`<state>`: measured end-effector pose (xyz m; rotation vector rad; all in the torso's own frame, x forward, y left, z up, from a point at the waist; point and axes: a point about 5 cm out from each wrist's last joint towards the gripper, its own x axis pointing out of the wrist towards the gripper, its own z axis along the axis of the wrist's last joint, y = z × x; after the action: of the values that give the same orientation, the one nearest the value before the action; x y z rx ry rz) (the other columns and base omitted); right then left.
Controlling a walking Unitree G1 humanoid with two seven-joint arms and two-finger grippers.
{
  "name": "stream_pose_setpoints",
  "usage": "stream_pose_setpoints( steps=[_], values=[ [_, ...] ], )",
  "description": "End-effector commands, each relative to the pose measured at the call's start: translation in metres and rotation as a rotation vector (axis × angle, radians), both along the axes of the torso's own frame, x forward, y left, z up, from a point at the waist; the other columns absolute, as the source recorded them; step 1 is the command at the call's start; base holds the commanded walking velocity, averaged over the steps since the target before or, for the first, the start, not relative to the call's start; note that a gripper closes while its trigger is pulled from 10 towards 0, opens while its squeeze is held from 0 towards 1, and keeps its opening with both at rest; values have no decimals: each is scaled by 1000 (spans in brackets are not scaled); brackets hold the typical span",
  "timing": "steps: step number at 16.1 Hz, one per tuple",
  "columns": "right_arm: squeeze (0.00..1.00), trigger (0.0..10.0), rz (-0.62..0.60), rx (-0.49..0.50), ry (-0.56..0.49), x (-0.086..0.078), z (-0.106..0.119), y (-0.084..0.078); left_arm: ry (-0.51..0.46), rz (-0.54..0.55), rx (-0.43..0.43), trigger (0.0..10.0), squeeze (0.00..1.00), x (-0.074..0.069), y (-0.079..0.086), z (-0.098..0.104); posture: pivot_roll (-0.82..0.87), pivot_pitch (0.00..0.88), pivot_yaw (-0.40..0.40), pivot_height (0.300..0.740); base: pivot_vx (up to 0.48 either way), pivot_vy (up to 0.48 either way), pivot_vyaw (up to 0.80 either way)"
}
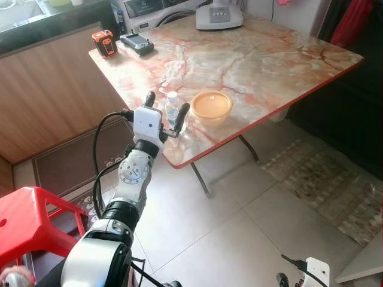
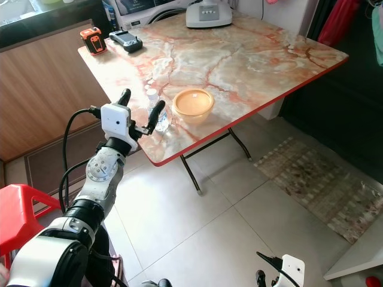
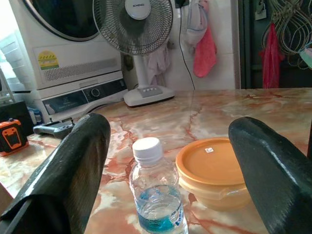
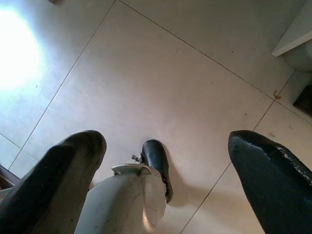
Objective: Restocking fridge
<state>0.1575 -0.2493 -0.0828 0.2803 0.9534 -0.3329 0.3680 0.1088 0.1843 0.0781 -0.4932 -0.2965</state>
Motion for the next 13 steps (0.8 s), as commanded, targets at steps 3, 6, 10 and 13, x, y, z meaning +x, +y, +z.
stream_pose_setpoints(
  steps=[3,6,10,13],
  values=[
    [0,10000,-11,11,-1,-3,-1,2,-49,31,-29,10000,0,6,13,21,-65,90,106,740,346,0,0],
    [0,10000,-8,10,-3,-2,-1,2,-87,48,-19,10000,0,7,14,31,-66,92,106,740,368,0,0],
    [0,10000,11,8,1,-3,-1,2,-93,48,-42,10000,0,8,15,38,-62,86,103,740,357,0,0],
    [0,10000,1,13,-2,-3,-2,2,-118,19,-41,10000,0,6,11,44,-61,79,103,740,230,0,0]
  ],
)
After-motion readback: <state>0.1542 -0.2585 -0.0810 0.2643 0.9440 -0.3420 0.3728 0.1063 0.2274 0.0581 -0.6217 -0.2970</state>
